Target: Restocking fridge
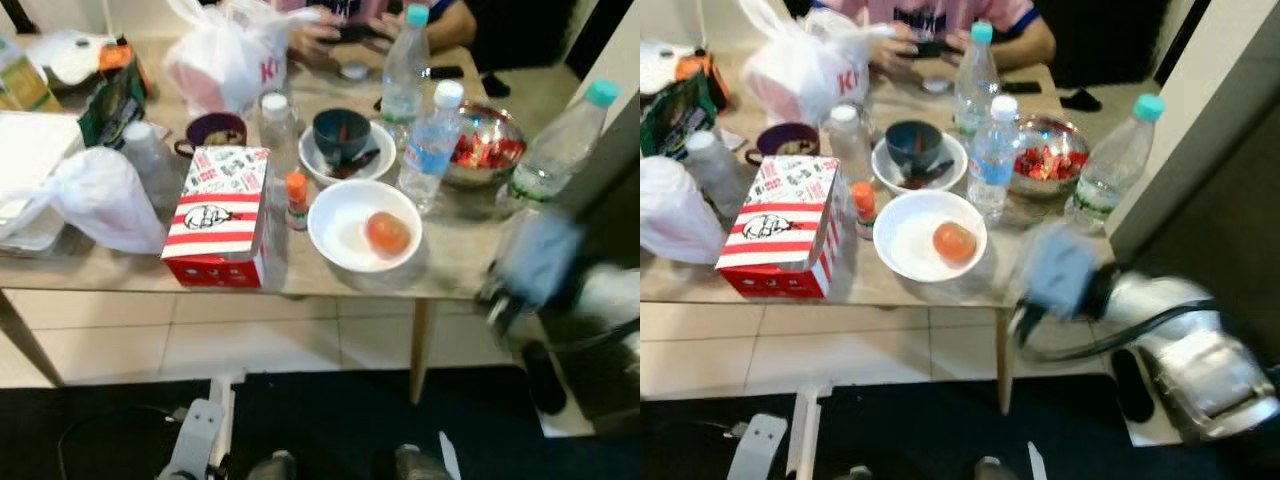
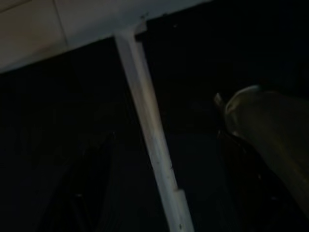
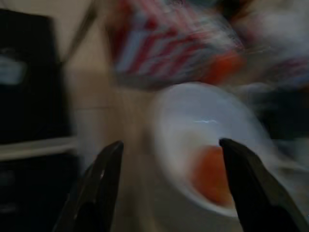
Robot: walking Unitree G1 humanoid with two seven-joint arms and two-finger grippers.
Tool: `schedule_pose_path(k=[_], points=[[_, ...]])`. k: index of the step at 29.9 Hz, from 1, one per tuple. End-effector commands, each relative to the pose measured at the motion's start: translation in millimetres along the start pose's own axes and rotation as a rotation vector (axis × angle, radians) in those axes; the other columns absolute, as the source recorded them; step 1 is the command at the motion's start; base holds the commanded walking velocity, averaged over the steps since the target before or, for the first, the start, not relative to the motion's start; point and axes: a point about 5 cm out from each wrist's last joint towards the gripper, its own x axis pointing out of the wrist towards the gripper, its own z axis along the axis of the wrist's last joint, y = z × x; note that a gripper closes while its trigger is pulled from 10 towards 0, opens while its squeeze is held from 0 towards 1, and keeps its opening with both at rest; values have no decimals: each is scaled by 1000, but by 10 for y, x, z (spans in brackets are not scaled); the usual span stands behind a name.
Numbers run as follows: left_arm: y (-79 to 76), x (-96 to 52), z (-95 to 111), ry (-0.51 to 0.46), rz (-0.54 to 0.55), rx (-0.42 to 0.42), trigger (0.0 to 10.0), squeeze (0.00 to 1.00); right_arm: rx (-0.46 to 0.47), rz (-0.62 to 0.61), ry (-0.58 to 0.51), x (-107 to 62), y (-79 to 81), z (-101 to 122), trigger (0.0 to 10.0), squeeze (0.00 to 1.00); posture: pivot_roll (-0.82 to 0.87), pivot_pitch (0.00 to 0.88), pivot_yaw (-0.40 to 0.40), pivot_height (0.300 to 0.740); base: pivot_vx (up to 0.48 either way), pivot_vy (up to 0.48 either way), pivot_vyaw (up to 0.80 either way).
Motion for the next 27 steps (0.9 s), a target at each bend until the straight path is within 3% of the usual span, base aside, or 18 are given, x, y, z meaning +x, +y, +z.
schedule_pose_path(k=[1, 5, 8, 11, 21, 27], points=[[20, -48, -166, 64, 6, 0, 10000, 0, 12, 89, 99, 137, 146, -185, 10000, 0, -105, 207, 5, 723, 0, 0, 0], [49, -59, -194, 77, 13, -3, 10000, 0, 15, 113, 175, 327, 195, -328, 10000, 0, -96, 209, 6, 723, 0, 0, 0], [52, -61, -199, 79, 14, -4, 10000, 0, 15, 112, 187, 352, 193, -344, 10000, 0, -96, 209, 6, 723, 0, 0, 0], [87, -74, -235, 97, 27, -11, 10000, 0, 52, 6, 254, 461, 49, -453, 10000, 0, -80, 204, 1, 723, 0, 0, 0], [103, -82, -257, 107, 34, -15, 10000, 0, 56, -34, 292, 507, -37, -516, 10000, 0, -79, 203, -1, 723, 0, 0, 0], [116, -96, -289, 117, 38, -18, 10000, 0, 63, -77, 277, 447, -139, -513, 10000, 0, -78, 202, -5, 723, 0, 0, 0]])
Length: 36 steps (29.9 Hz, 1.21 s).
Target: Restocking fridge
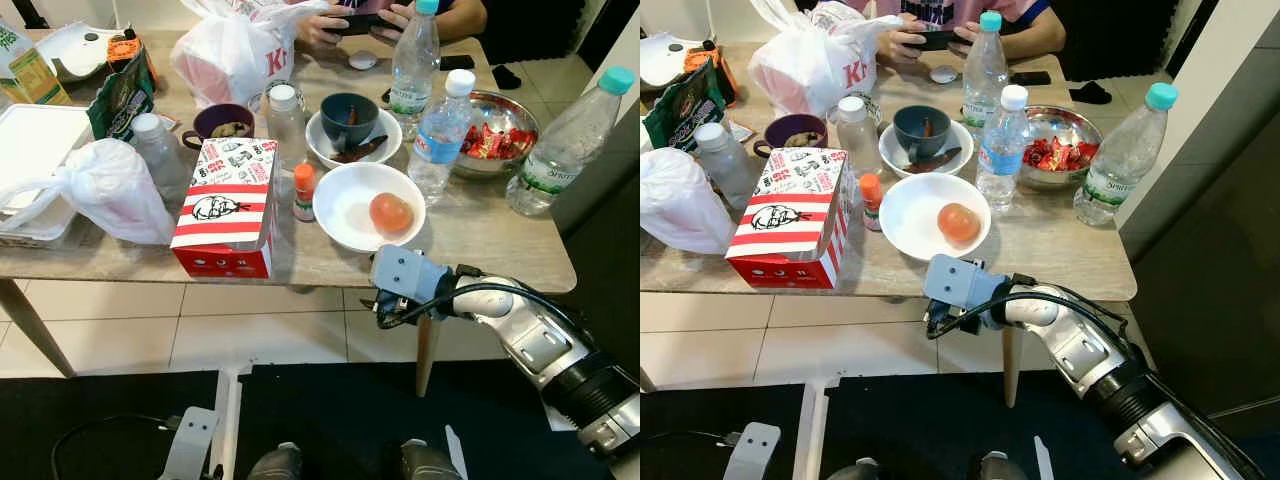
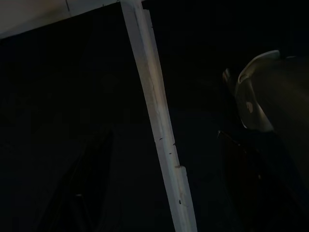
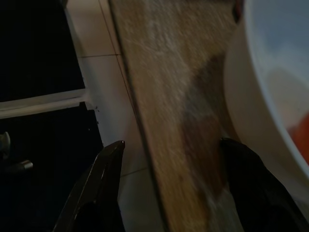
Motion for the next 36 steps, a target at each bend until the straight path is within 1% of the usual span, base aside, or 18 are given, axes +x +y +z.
schedule_pose_path(k=[1, 11, 12, 13, 14, 15, 16, 17, 18, 19, 23, 26, 29, 31, 32, 34, 35, 36], points=[[85, -46, -142, 51, 20, 4, 10000, 0, 19, -5, 26, -4, 1, -89, 10000, 0, -78, 202, -5, 723, 0, 0, 0], [85, -46, -142, 51, 20, 4, 10000, 0, 18, -7, 26, 11, -6, -95, 10000, 0, -78, 202, -5, 723, 0, 0, 0], [80, -50, -158, 55, 21, 3, 10000, 0, 82, -20, -122, -255, -118, 59, 10000, 0, -80, 204, -8, 723, 0, 0, 0], [80, -50, -158, 55, 21, 3, 10000, 0, 82, -20, -122, -255, -118, 59, 10000, 0, -80, 204, -8, 723, 0, 0, 0], [76, -54, -169, 58, 21, 2, 10000, 0, 122, -10, -264, -492, -182, 225, 10000, 0, -79, 205, -9, 723, 0, 0, 0], [76, -54, -169, 58, 21, 2, 10000, 0, 122, -10, -264, -492, -182, 225, 10000, 0, -79, 205, -9, 723, 0, 0, 0], [74, -56, -177, 59, 21, 1, 10000, 0, 138, 4, -370, -671, -212, 354, 10000, 0, -77, 206, -11, 723, 0, 0, 0], [74, -56, -177, 59, 21, 1, 10000, 0, 138, 4, -370, -671, -212, 354, 10000, 0, -77, 206, -11, 723, 0, 0, 0], [72, -57, -180, 59, 21, -1, 10000, 0, 153, -2, -450, -778, -245, 447, 10000, 0, -75, 207, -12, 723, 0, 0, 0], [71, -57, -179, 58, 21, -3, 10000, 0, 174, -10, -489, -801, -272, 485, 10000, 0, -73, 207, -14, 723, 0, 0, 0], [69, -57, -179, 57, 22, -4, 10000, 0, 175, -73, -488, -812, -357, 475, 10000, 0, -73, 208, -13, 723, 0, 0, 0], [66, -57, -179, 56, 23, -5, 10000, 0, 153, -155, -417, -792, -446, 379, 10000, 0, -74, 209, -13, 723, 0, 0, 0], [64, -57, -178, 55, 23, -4, 10000, 0, 143, -173, -378, -803, -459, 330, 10000, 0, -72, 209, -13, 723, 0, 0, 0], [60, -55, -171, 52, 23, -4, 10000, 0, 112, -188, -269, -803, -460, 198, 10000, 0, -74, 208, -13, 723, 0, 0, 0], [60, -55, -171, 52, 23, -4, 10000, 0, 112, -188, -269, -803, -460, 198, 10000, 0, -74, 208, -13, 723, 0, 0, 0], [55, -52, -162, 48, 22, -4, 10000, 0, 90, -203, -160, -775, -467, 66, 10000, 0, -75, 206, -15, 723, 0, 0, 0], [55, -52, -162, 48, 22, -4, 10000, 0, 90, -203, -160, -775, -467, 66, 10000, 0, -75, 206, -15, 723, 0, 0, 0], [53, -49, -155, 46, 20, -5, 10000, 0, 99, -214, -124, -758, -482, 13, 10000, 0, -75, 206, -16, 723, 0, 0, 0]])
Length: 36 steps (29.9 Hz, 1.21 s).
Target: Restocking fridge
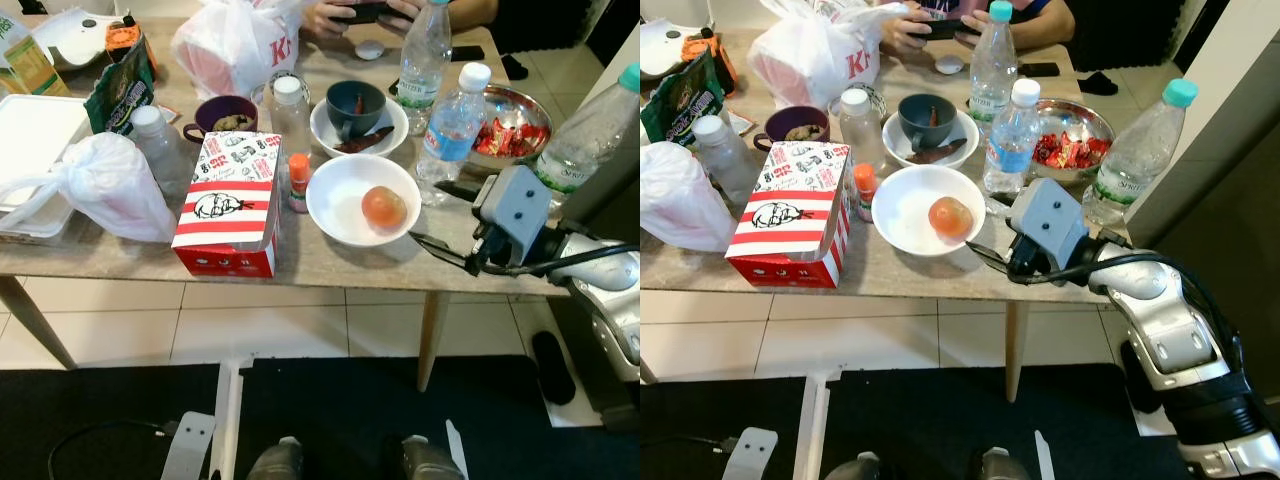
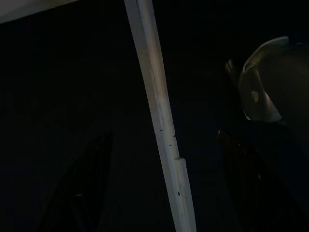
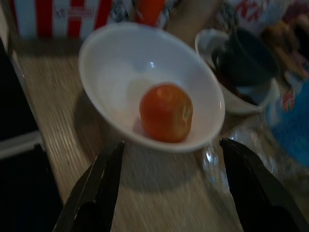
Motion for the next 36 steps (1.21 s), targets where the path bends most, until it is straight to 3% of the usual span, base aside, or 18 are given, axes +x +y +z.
schedule_pose_path(k=[1, 8, 16, 22, 23, 24, 25, 26, 27, 36], points=[[16, -33, -111, 32, 5, 1, 10000, 0, 0, 2, 83, 20, 21, -136, 10000, 0, -74, 205, -18, 723, 0, 0, 0], [7, -27, -94, 26, 4, -5, 10000, 0, -131, -37, 194, 110, -5, -319, 10000, 0, -73, 203, -21, 723, 0, 0, 0], [-18, -21, -80, 20, 1, -9, 10000, 0, -265, -152, 170, 397, -24, -265, 10000, 0, -71, 203, -25, 723, 0, 0, 0], [-28, -20, -77, 19, -1, -10, 10000, 0, -279, -160, 176, 475, -11, -270, 10000, 0, -68, 204, -27, 723, 0, 0, 0], [-34, -20, -77, 18, -1, -12, 10000, 0, -285, -152, 192, 505, 1, -297, 8745, 0, -67, 205, -29, 723, 0, 0, 0], [-34, -20, -77, 18, -1, -12, 10000, 0, -285, -152, 192, 505, 1, -297, 8745, 0, -67, 205, -29, 723, 0, 0, 0], [-40, -20, -77, 17, -1, -13, 10000, 0, -287, -138, 218, 523, 16, -341, 3843, 0, -67, 206, -30, 723, 0, 0, 0], [-40, -20, -77, 17, -1, -13, 10000, 0, -287, -138, 218, 523, 16, -341, 3843, 0, -67, 206, -30, 723, 0, 0, 0], [-46, -20, -78, 17, -1, -14, 10000, 0, -294, -126, 242, 530, 23, -386, 0, 0, -66, 206, -31, 723, 0, 0, 0], [-62, -23, -87, 15, -2, -16, 10000, 0, -321, -181, 252, 489, -67, -440, 0, 0, -68, 205, -33, 723, 0, 0, 0]])
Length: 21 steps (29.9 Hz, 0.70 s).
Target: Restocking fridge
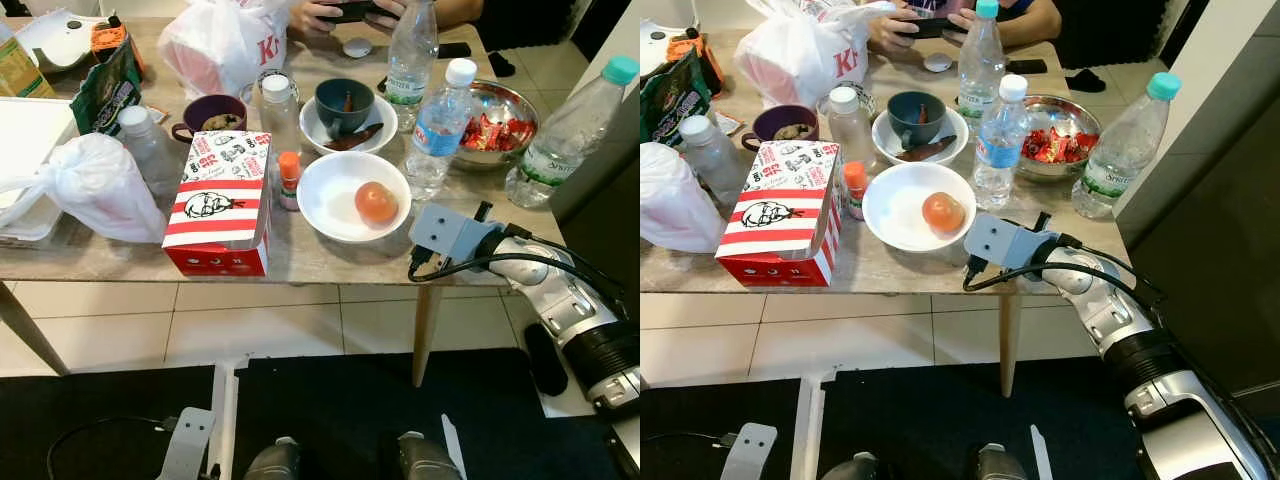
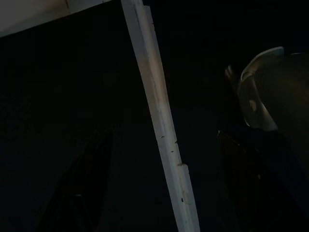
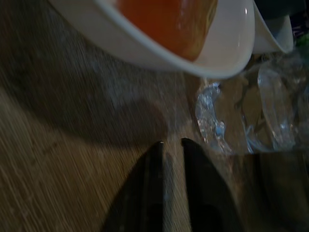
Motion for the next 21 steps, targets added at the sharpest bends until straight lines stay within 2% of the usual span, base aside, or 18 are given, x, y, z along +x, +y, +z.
schedule_pose_path(k=[1, 6, 10, 11, 13, 15, 16, 21], points=[[-64, -33, -126, 35, -11, -12, 10000, 0, -3, -14, 6, -23, -7, -47, 0, 0, -68, 205, -33, 723, 0, 0, 0], [-61, -31, -119, 32, -12, -11, 10000, 0, -27, -40, -21, -79, -74, -37, 0, 0, -72, 201, -32, 723, 0, 0, 0], [-59, -30, -116, 32, -13, -10, 10000, 0, -13, -46, -68, -108, -109, 14, 0, 0, -74, 200, -32, 723, 0, 0, 0], [-57, -30, -116, 32, -13, -9, 10000, 0, 18, -57, -111, -124, -137, 71, 10000, 0, -76, 199, -30, 723, 0, 0, 0], [-55, -30, -116, 32, -14, -8, 10000, 0, 65, -74, -195, -151, -182, 183, 10000, 0, -77, 199, -28, 723, 0, 0, 0], [-56, -30, -116, 32, -14, -7, 10000, 0, 93, -79, -226, -161, -199, 223, 10000, 0, -76, 198, -28, 723, 0, 0, 0], [-54, -31, -116, 32, -14, -6, 10000, 0, 121, -59, -272, -183, -208, 294, 10000, 1000, -73, 198, -29, 723, 0, 0, 0], [-47, -32, -119, 32, -11, -6, 10000, 0, 172, 5, -341, -240, -209, 412, 10000, 1000, -73, 199, -29, 723, 0, 0, 0]])
